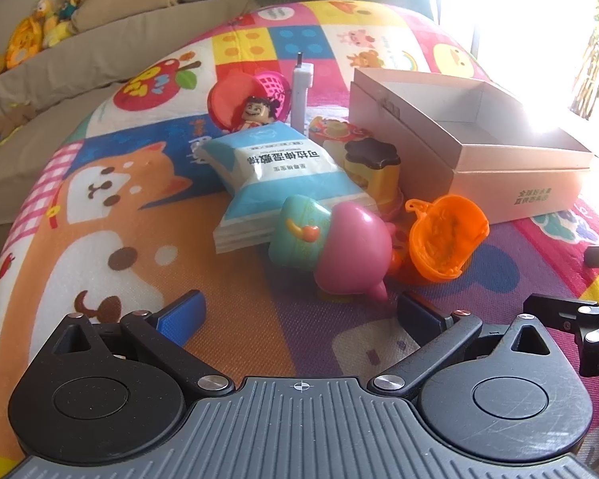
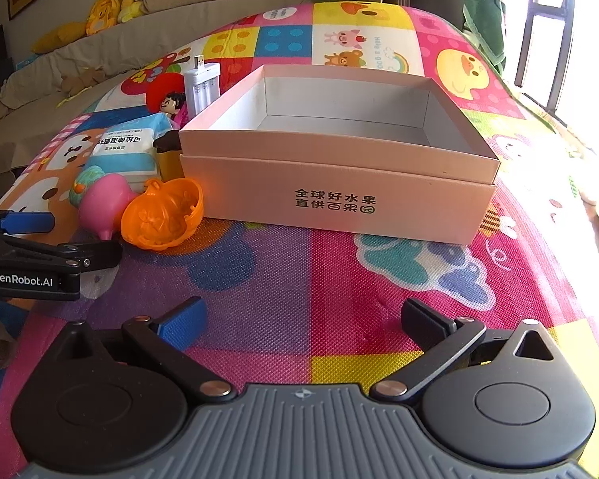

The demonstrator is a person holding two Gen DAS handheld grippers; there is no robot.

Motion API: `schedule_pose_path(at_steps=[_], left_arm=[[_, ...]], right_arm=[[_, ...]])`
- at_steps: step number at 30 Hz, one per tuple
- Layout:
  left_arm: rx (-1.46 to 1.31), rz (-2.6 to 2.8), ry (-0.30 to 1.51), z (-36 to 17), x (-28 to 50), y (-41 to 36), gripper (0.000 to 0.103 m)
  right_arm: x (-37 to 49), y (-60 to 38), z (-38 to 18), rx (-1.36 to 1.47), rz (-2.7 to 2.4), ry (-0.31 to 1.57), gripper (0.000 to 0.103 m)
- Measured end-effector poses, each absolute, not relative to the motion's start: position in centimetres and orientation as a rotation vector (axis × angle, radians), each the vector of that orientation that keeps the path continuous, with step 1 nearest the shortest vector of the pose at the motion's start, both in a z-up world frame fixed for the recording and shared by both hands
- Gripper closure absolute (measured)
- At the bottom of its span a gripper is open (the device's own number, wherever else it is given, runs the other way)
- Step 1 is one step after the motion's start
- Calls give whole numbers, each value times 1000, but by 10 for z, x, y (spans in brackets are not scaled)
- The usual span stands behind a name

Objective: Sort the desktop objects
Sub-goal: 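Move the right tool toward the orange cup-shaped toy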

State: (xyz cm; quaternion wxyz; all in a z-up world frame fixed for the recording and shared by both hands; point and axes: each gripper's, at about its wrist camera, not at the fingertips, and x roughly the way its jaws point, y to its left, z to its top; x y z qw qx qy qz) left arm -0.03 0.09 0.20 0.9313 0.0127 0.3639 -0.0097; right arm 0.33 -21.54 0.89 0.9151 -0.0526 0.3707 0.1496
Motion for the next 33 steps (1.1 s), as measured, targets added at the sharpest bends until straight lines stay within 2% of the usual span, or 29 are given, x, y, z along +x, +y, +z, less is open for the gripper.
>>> schedule_pose_path(at_steps=[9, 13, 19, 25, 33], left_arm=[[-34, -134, 670, 21, -6, -3, 0], [91, -160, 576, 40, 8, -35, 0], [232, -100, 552, 44, 48, -60, 0], [172, 66, 559, 51, 71, -11, 0], [-63, 84, 585, 52, 17, 68, 0]], right_arm=[[2, -214, 10, -113, 307, 772, 0], [-2, -214, 9, -111, 306, 760, 0], [-4, -215, 9, -111, 305, 748, 0], [-4, -214, 9, -112, 311, 746, 0], [2, -197, 20, -139, 396, 707, 0]])
